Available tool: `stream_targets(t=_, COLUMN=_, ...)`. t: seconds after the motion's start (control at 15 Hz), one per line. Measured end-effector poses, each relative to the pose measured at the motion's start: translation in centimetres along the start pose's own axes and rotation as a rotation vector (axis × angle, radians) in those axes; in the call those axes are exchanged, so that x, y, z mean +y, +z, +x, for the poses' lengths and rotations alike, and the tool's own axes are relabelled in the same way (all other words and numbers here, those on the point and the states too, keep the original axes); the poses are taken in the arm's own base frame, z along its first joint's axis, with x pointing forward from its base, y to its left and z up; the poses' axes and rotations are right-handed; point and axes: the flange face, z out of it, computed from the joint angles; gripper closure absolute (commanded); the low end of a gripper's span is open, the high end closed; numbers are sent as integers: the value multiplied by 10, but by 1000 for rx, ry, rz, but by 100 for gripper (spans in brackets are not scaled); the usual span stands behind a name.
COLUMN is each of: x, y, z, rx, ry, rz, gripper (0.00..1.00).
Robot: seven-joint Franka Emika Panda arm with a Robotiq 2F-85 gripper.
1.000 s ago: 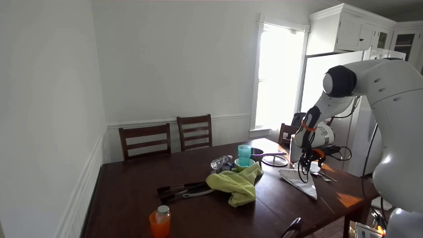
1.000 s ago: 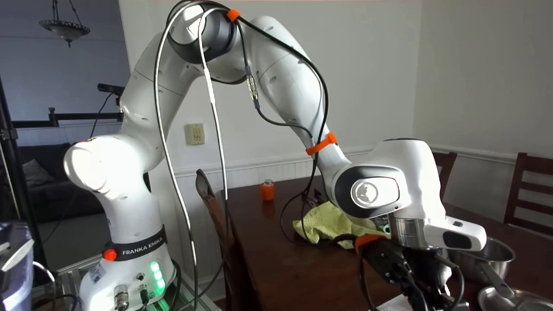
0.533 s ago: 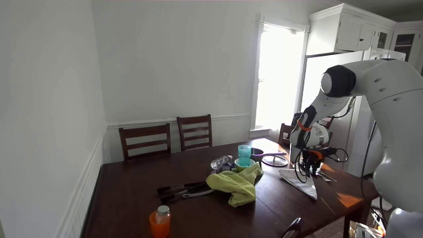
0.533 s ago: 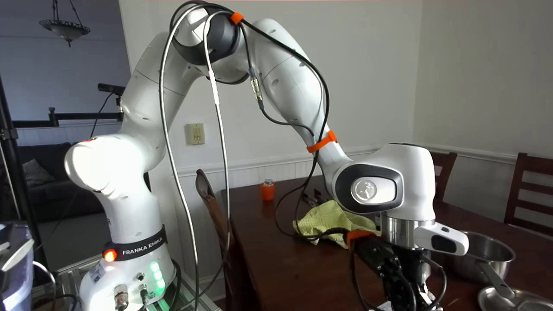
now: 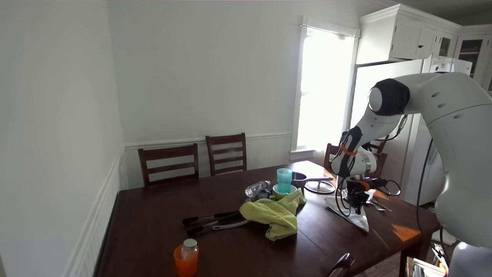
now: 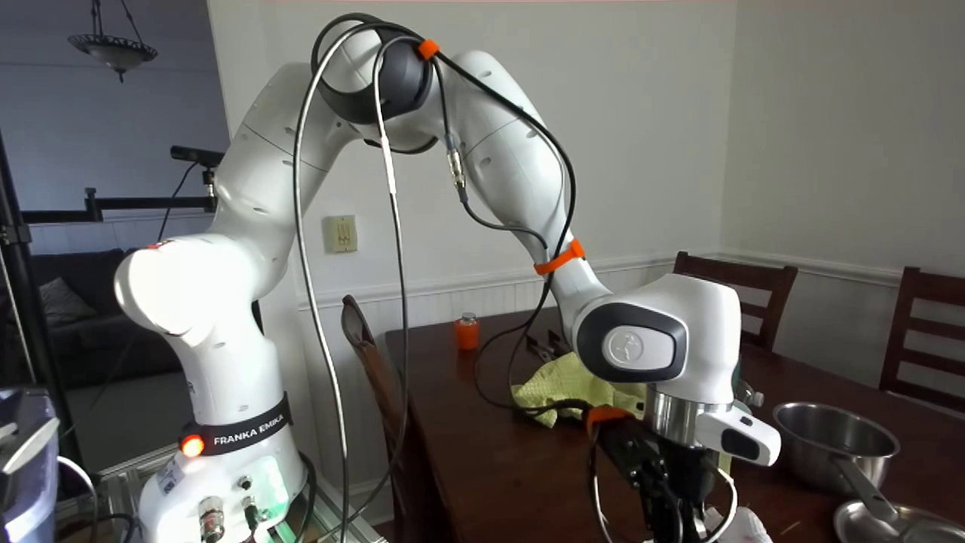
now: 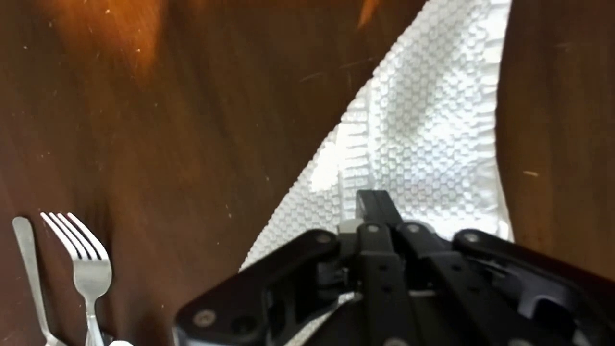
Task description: Unfold the white towel twice
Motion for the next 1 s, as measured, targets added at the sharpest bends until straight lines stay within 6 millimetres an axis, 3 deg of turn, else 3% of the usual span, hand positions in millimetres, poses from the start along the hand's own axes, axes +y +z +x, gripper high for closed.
stream_targets(t=0.4, x=-11, y=17, z=-12, rx=-39, ry=-12, rz=7, gripper=100)
stream_targets(t=1.0, x=-19, y=16, z=-11, rx=-43, ry=-29, rz=-8, gripper=100)
